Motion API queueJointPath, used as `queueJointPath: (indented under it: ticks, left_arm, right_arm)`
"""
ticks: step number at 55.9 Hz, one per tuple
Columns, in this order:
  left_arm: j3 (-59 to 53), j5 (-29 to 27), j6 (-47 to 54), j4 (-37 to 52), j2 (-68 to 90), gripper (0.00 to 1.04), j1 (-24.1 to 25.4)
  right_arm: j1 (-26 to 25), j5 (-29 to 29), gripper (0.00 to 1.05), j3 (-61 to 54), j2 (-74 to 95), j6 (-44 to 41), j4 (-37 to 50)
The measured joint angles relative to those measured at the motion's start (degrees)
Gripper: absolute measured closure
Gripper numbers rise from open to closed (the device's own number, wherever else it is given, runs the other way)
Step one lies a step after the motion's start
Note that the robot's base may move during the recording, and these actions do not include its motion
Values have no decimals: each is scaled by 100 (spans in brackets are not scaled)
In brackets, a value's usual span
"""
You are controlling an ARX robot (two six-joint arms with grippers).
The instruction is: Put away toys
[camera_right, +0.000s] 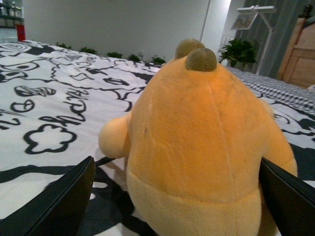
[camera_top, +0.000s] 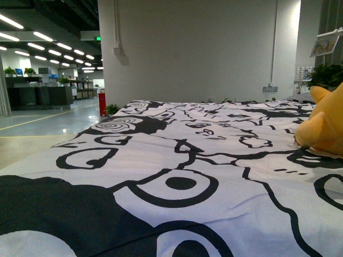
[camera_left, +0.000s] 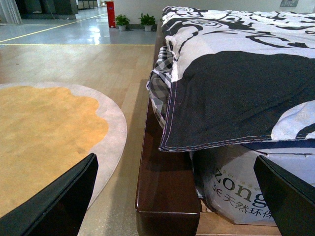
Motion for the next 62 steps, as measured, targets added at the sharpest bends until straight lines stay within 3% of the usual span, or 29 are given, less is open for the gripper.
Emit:
queueJointPath:
  ticks: [16,22,54,62]
  left_arm:
    - [0,0,0,0,0,6,0]
    - [0,0,0,0,0,6,0]
    - [0,0,0,0,0,6,0]
    - [0,0,0,0,0,6,0]
  right_arm:
    - [-868,-358,6,-46,-883,-55,-621]
    - [-938,-442,6,-42,-887,-63,-662]
    - [9,72,6,511,575,-109,76]
    - [269,273,6,507,992,-278,603]
